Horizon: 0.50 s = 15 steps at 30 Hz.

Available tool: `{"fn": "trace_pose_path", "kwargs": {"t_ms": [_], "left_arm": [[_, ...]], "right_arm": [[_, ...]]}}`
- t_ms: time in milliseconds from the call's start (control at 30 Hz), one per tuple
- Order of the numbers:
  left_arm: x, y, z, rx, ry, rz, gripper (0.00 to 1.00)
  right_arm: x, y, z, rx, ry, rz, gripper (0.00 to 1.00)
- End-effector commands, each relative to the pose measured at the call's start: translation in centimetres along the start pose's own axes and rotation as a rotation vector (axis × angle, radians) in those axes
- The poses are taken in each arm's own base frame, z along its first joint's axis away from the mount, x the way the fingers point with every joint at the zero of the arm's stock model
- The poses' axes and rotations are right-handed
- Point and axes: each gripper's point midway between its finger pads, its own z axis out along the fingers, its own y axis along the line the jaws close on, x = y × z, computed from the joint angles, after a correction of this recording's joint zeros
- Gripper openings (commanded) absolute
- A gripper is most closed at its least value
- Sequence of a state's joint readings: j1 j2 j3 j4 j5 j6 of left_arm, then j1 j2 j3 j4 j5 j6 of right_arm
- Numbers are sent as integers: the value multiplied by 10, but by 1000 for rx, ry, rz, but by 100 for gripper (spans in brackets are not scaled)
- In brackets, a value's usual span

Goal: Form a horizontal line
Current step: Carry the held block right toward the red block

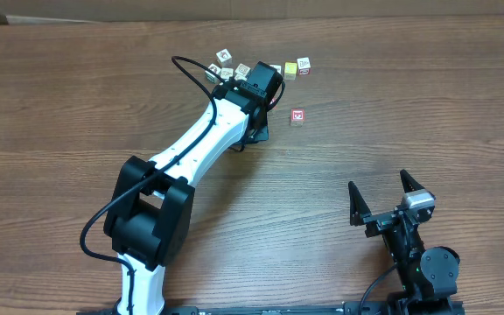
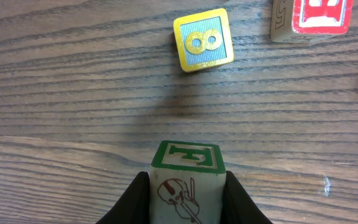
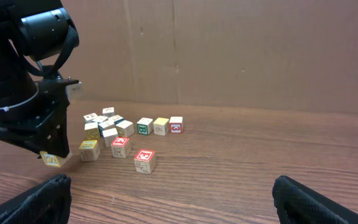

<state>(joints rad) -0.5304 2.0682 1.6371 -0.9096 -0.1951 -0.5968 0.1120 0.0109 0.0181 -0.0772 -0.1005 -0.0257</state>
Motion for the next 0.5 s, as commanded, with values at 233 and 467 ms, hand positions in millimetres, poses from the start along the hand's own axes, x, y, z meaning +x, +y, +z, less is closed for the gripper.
{"fn": "trace_pose_path", "kwargs": {"t_ms": [233, 467], "left_arm": [[7, 0, 18, -22, 34, -5, 6], [12, 1, 28, -33, 55, -26, 17]], "right_arm": [[2, 0, 0, 1, -1, -5, 100], [2, 0, 0, 1, -1, -5, 100]]}}
